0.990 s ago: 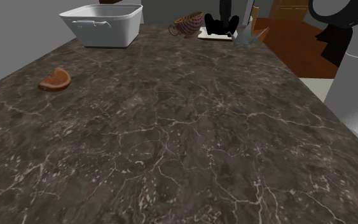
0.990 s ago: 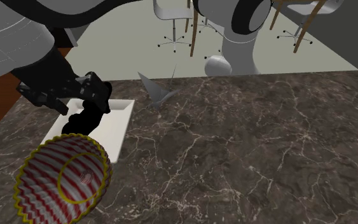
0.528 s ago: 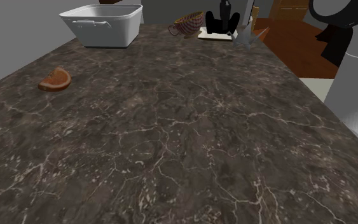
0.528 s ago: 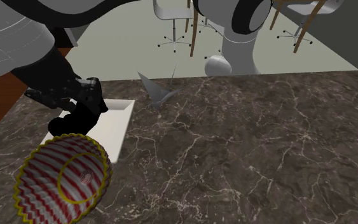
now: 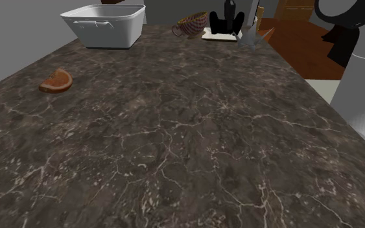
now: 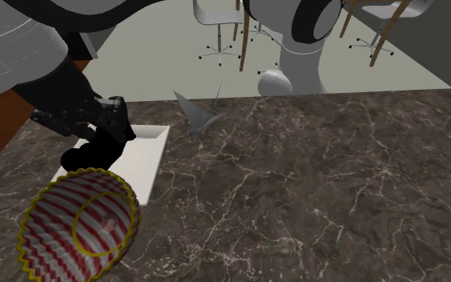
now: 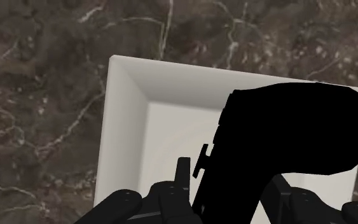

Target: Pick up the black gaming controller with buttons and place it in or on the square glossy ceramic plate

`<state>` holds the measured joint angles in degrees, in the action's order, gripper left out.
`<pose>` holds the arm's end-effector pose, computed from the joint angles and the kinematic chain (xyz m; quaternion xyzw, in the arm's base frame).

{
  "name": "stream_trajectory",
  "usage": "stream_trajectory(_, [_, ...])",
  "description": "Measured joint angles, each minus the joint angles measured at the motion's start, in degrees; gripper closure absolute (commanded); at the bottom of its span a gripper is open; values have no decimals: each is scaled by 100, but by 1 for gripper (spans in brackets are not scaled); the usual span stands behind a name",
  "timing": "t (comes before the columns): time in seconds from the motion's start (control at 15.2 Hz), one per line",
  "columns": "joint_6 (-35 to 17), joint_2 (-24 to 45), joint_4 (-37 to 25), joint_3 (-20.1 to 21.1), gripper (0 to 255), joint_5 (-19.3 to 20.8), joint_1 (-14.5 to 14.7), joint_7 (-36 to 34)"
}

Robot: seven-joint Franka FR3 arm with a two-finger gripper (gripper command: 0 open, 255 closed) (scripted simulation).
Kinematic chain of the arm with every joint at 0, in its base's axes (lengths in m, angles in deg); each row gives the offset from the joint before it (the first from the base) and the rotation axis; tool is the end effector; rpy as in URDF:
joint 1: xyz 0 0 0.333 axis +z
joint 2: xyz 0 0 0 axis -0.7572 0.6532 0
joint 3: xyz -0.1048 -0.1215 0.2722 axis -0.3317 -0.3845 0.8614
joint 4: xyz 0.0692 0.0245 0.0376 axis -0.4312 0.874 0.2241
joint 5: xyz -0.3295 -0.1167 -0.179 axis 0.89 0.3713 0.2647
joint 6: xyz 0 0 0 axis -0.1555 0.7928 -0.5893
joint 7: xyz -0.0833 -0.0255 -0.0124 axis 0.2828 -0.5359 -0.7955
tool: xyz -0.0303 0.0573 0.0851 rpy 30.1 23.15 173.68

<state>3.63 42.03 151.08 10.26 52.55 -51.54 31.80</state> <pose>0.5652 -0.1692 0.6304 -0.9359 -0.3446 0.0724 0.0067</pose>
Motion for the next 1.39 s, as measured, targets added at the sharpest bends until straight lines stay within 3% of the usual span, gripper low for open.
stream_trajectory(0.59, [881,448,-1315,-34,255,-113,-122,118])
stream_trajectory(0.99, [1797,1160,-2938,-52,255,-312,-356,227])
stream_trajectory(1.39, [1155,650,-1775,-13,255,-175,-82,26])
